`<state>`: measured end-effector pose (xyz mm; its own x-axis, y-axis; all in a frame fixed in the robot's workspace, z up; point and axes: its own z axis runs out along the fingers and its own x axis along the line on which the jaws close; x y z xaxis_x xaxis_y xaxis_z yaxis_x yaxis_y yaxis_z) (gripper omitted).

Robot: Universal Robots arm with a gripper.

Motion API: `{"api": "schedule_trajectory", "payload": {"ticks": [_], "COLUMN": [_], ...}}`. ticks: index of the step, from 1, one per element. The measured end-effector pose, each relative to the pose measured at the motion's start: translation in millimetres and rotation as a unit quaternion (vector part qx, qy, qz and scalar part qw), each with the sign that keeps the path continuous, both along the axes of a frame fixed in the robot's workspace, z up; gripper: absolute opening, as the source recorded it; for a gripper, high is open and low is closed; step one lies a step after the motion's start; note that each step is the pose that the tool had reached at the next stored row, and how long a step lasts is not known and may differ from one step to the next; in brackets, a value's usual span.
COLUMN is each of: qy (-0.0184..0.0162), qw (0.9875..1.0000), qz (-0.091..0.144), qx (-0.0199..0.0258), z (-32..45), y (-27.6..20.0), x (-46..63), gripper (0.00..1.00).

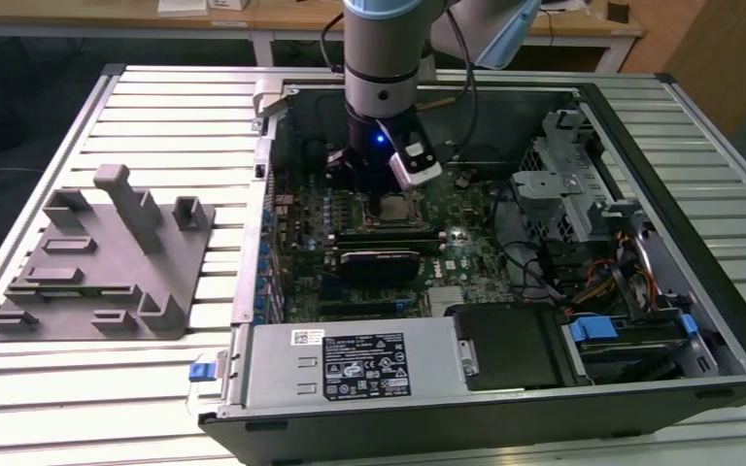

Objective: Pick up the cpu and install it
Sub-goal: 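Close the cpu cover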

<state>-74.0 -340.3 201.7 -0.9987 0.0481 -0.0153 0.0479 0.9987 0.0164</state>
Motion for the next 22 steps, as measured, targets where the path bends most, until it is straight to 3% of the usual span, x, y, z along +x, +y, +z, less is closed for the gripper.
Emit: {"api": "schedule_trajectory", "payload": {"ticks": [6, 18, 22], "qy": [-0.0003, -0.0029, -0.0035], "qw": [1.0000, 1.0000, 1.0000], "qz": [0.000, 0.000, 0.000], "qx": [0.0000, 0.0000, 0.0002], "z": [7.1, 29.0, 30.9], "y": [0.0, 0.0, 0.0], "x": [0.0, 0.0, 0.0], "gripper": [0.11, 0.11, 0.11]}}
